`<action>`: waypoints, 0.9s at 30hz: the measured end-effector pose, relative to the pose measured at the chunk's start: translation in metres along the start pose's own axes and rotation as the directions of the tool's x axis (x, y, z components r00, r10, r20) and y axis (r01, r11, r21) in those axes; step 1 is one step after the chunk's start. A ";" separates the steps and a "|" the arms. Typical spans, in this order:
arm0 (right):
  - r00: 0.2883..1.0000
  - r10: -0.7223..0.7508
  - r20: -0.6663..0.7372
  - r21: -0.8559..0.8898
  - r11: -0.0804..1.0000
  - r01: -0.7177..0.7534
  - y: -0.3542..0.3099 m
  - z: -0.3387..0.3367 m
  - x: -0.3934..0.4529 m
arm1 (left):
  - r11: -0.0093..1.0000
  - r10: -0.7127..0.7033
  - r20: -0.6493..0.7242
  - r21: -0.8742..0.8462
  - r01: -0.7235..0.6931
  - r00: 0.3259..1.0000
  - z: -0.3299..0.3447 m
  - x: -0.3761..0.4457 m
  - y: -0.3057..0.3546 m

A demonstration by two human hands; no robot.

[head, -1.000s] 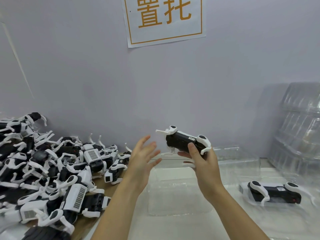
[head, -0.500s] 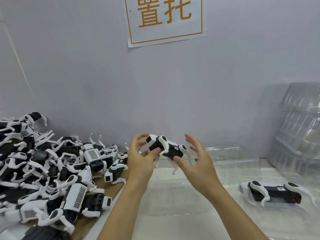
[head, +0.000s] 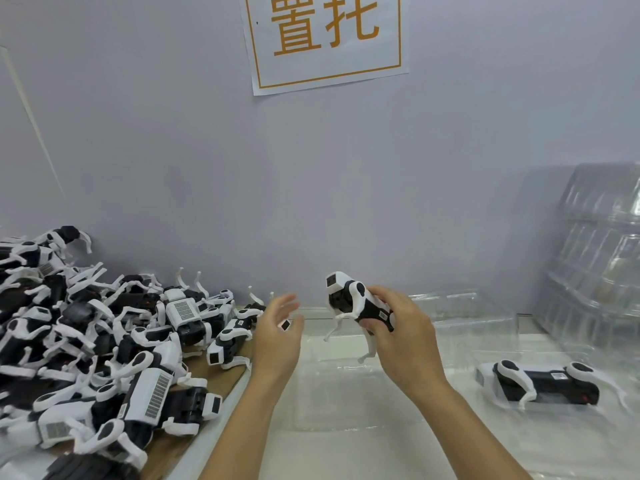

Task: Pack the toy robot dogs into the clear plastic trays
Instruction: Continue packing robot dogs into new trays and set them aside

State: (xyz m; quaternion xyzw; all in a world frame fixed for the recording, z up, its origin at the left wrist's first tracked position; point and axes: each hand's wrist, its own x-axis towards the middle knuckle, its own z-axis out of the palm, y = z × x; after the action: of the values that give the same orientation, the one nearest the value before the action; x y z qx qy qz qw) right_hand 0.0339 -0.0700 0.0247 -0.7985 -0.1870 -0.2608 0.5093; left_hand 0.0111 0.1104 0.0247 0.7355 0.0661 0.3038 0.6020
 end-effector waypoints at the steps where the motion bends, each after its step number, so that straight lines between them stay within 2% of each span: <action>1: 1.000 0.008 0.004 -0.018 1.000 -0.008 0.001 0.000 0.000 | 0.997 -0.075 0.028 0.002 0.075 0.997 0.000 0.000 -0.011; 4: 0.999 0.031 0.012 -0.073 0.997 -0.030 0.001 -0.002 0.000 | 0.956 -0.286 0.162 -0.012 0.292 0.944 0.005 -0.002 -0.035; 6: 0.999 0.037 0.012 -0.094 0.995 -0.036 0.001 -0.003 0.001 | 0.936 -0.343 0.222 0.004 0.351 0.913 0.006 0.000 -0.041; 11: 0.994 0.069 0.082 -0.135 0.989 -0.058 0.002 -0.006 0.003 | 0.930 -0.354 0.288 0.008 0.367 0.890 0.008 -0.001 -0.042; 17: 0.939 0.137 0.315 -0.197 0.977 -0.077 0.000 -0.004 -0.001 | 0.929 -0.342 0.299 -0.032 0.368 0.891 0.008 -0.003 -0.039; 27: 0.910 0.191 0.368 -0.374 0.926 -0.043 -0.002 -0.006 -0.001 | 0.933 -0.318 0.308 -0.066 0.353 0.897 0.007 -0.005 -0.039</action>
State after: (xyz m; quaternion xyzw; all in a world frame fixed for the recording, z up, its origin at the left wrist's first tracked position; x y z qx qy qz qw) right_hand 0.0308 -0.0748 0.0275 -0.9238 -0.1868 -0.0911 0.3217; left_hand 0.0213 0.1124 -0.0137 0.7120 0.0839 0.0868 0.6918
